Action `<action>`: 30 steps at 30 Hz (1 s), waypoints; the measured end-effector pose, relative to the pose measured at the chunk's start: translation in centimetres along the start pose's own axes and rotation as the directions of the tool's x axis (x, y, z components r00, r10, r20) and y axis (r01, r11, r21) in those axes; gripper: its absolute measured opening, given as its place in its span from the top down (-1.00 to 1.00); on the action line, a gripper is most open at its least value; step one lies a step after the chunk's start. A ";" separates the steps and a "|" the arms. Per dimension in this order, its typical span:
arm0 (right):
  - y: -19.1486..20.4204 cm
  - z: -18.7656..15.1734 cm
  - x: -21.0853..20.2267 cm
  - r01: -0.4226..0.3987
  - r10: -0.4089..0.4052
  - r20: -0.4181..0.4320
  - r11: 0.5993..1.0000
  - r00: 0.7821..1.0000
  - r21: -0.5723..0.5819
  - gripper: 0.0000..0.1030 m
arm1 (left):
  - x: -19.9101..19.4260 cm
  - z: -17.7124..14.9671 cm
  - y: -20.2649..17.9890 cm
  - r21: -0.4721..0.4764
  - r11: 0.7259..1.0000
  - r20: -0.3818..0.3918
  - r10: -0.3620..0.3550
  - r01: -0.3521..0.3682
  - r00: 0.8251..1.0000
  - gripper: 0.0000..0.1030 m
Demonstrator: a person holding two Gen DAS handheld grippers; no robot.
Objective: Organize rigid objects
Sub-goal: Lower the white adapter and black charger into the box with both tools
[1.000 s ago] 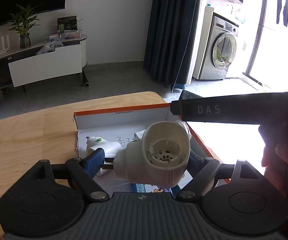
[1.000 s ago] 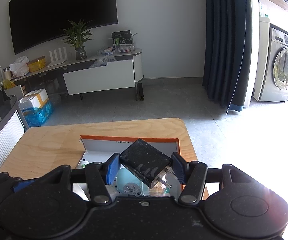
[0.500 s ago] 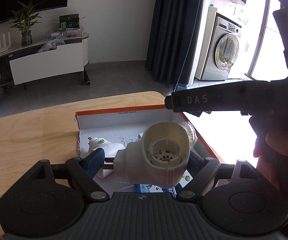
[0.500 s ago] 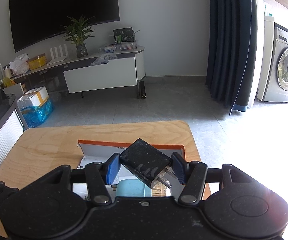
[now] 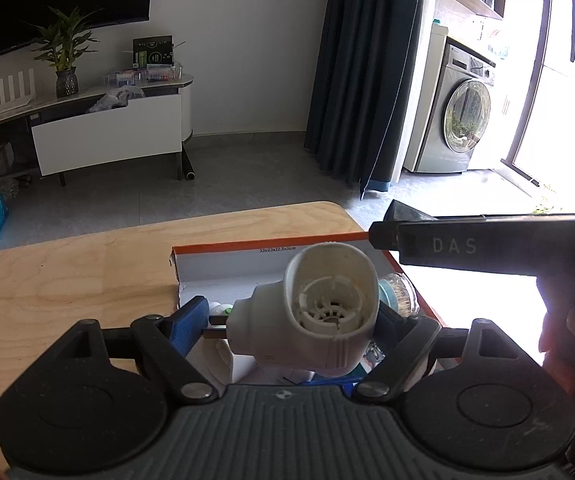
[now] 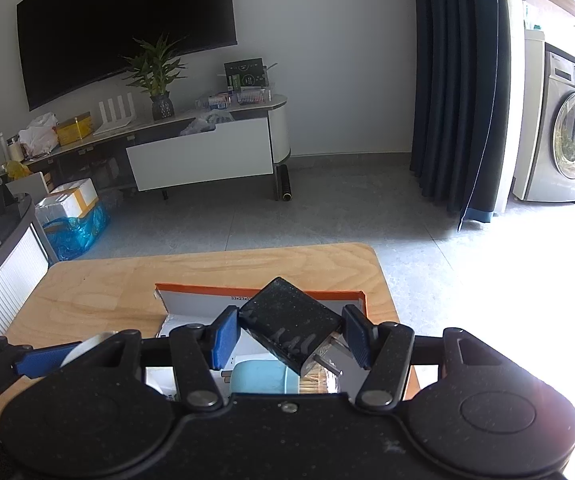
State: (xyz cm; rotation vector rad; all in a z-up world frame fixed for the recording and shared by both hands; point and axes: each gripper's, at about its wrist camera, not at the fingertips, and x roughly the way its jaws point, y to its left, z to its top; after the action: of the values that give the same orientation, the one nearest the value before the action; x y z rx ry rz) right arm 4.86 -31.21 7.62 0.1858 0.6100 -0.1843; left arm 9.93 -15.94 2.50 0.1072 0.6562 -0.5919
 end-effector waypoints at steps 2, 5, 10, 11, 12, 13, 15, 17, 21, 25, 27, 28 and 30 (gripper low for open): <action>-0.1 0.1 0.0 0.002 -0.002 0.000 1.000 1.000 0.002 -0.32 | 0.1 0.4 0.1 -0.001 1.000 0.005 0.008 -0.008 1.000 -0.66; -0.2 0.2 0.0 0.001 -0.001 0.002 1.000 1.000 0.007 -0.32 | 0.2 0.8 0.2 0.001 1.000 0.012 0.017 -0.017 1.000 -0.66; -0.1 0.2 0.0 0.001 -0.001 0.006 1.000 1.000 0.008 -0.32 | 0.5 1.2 0.4 -0.004 1.000 0.019 0.031 -0.031 0.999 -0.66; -0.1 0.2 0.0 0.001 -0.001 0.007 1.000 1.000 0.008 -0.32 | 0.6 1.3 0.5 -0.005 0.999 0.018 0.033 -0.033 0.999 -0.66; -0.1 0.3 0.0 0.000 0.000 0.006 1.000 1.000 0.009 -0.32 | 0.7 1.3 0.5 -0.008 0.999 0.017 0.033 -0.033 0.999 -0.66; -0.1 0.2 0.0 0.000 -0.001 0.006 1.000 1.000 0.008 -0.32 | 0.8 1.4 0.5 -0.008 0.999 0.016 0.033 -0.033 0.999 -0.66; -0.1 0.3 0.0 0.002 -0.002 0.006 1.000 1.000 0.009 -0.32 | 0.8 1.4 0.5 -0.009 0.999 0.017 0.038 -0.038 0.999 -0.66; -0.1 0.4 0.1 0.000 0.000 0.004 1.000 1.000 0.007 -0.32 | 0.9 1.5 0.5 -0.008 0.999 0.015 0.037 -0.037 0.999 -0.66; -0.1 0.4 0.1 0.000 0.000 0.005 1.000 1.000 0.008 -0.32 | 1.0 1.6 0.6 -0.007 0.999 0.014 0.037 -0.037 0.999 -0.66; 0.0 0.4 0.2 0.001 -0.001 0.003 1.000 1.000 0.009 -0.32 | 1.1 1.6 0.7 -0.010 0.999 0.010 0.036 -0.036 0.999 -0.66; -0.1 0.4 0.2 0.000 0.000 0.001 1.000 1.000 0.008 -0.32 | 1.3 1.6 0.6 -0.011 0.999 0.007 0.038 -0.038 0.999 -0.66; -0.1 0.5 0.3 0.000 0.000 -0.001 1.000 1.000 0.008 -0.32 | 1.4 1.7 0.7 -0.012 0.999 0.005 0.037 -0.037 0.999 -0.66; -0.2 0.5 0.6 0.000 0.000 -0.005 1.000 1.000 0.009 -0.32 | 1.5 1.8 0.6 -0.013 0.999 0.002 0.039 -0.039 0.999 -0.66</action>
State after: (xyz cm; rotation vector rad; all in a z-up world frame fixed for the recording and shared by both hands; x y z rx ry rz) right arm 5.57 -31.61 7.70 0.1953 0.6139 -0.1864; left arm 12.21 -16.64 2.97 0.1077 0.6546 -0.5498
